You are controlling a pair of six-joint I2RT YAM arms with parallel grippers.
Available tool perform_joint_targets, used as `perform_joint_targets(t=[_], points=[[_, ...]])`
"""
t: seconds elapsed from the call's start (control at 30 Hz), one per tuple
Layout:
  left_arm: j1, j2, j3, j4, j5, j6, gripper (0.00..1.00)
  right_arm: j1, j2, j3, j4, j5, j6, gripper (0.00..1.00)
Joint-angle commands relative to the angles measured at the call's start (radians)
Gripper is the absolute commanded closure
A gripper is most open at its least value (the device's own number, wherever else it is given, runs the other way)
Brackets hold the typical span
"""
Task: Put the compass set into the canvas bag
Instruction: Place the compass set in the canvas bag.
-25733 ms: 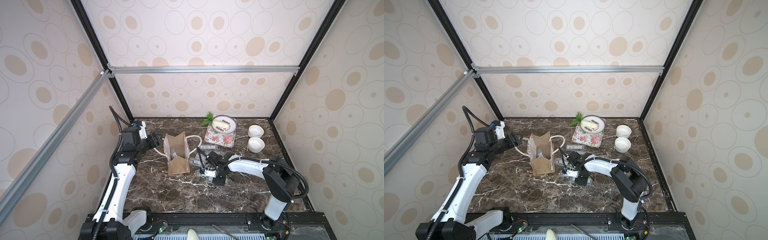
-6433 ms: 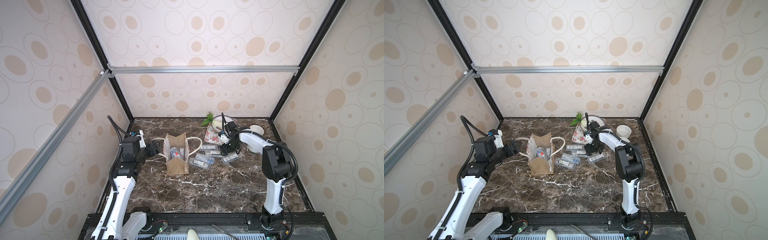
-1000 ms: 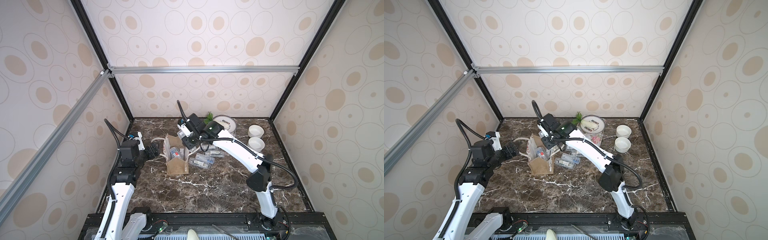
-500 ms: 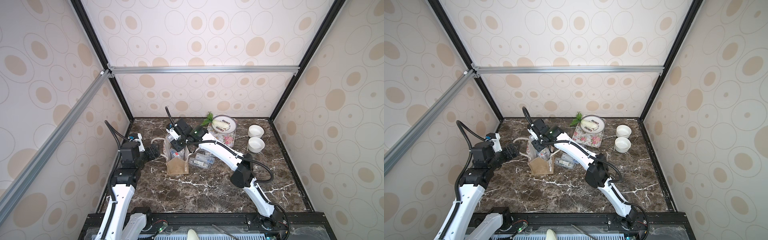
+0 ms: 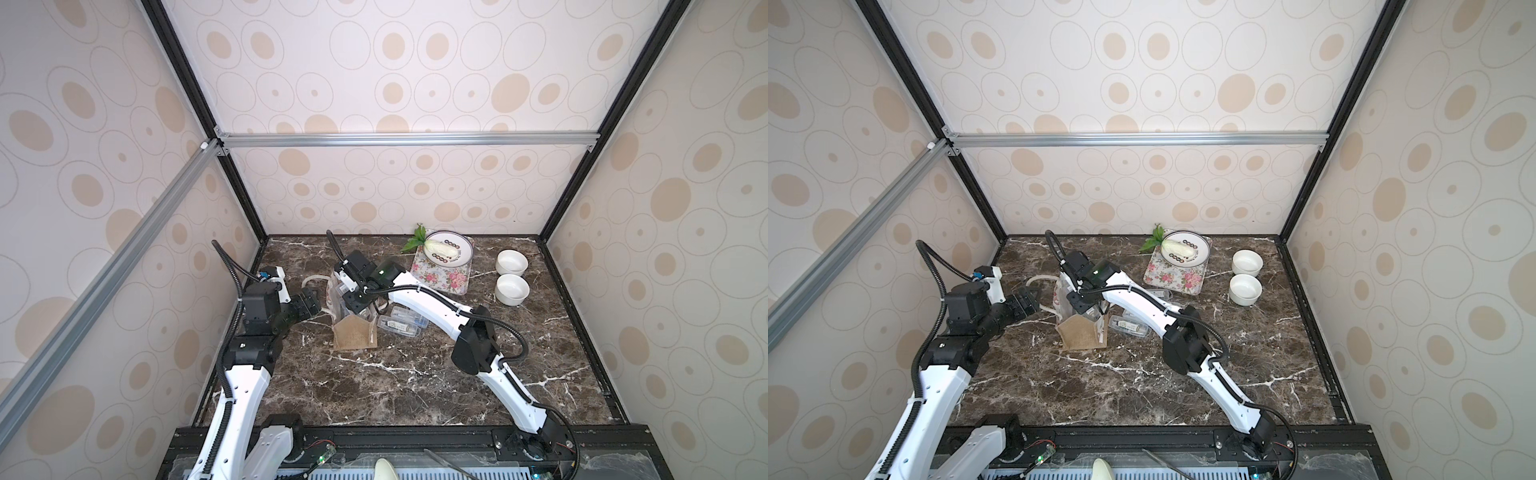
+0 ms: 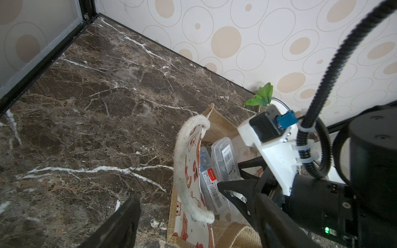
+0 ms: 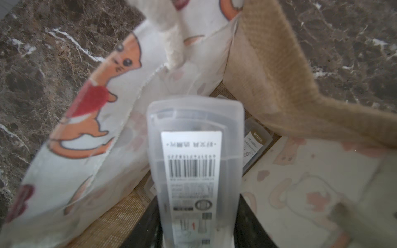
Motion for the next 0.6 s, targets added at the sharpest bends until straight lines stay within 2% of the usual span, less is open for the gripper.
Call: perform_joint_targets(t=[0.0, 0.3, 0.57], points=[[-0.004, 0.000, 0.008, -0.007, -0.009, 0.013, 0.16, 0.007, 0.043, 0.003, -0.030, -0.001, 0.028, 0.58], [-0.004, -0.001, -0.005, -0.007, -0.011, 0.012, 0.16, 0.008, 0.093, 0.020, -0.035, 0.037, 0.051, 0.54], [-0.004, -0.001, -0.010, -0.004, -0.013, 0.009, 0.16, 0.008, 0.049, 0.018, -0.022, 0.052, 0.051, 0.45]])
